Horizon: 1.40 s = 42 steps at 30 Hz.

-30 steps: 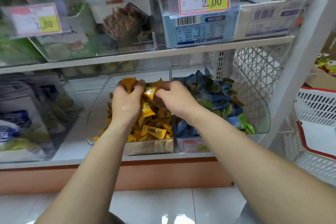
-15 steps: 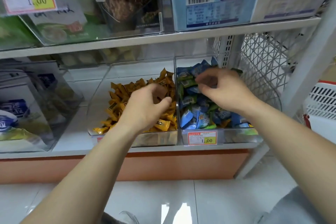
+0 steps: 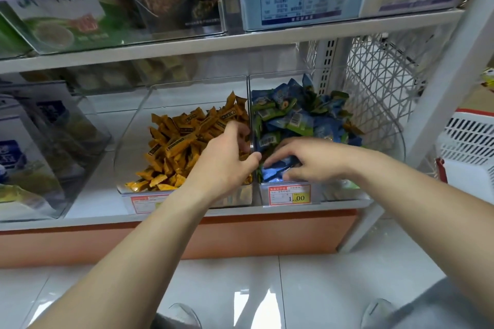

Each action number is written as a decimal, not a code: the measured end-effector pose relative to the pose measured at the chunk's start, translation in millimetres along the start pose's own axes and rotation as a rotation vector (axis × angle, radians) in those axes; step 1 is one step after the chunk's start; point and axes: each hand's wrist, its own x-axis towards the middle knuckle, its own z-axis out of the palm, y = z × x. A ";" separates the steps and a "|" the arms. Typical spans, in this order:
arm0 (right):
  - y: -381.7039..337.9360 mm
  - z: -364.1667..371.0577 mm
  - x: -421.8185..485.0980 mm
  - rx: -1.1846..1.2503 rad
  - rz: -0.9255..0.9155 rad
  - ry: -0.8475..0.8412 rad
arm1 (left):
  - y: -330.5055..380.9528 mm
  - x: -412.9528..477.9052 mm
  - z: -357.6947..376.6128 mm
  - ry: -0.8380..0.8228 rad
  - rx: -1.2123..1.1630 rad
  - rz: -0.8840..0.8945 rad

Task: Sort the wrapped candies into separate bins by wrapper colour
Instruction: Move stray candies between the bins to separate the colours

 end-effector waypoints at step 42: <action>42.2 -16.6 -53.2 -0.184 0.200 0.217 | 67.5 7.4 38.4 -0.536 0.287 0.133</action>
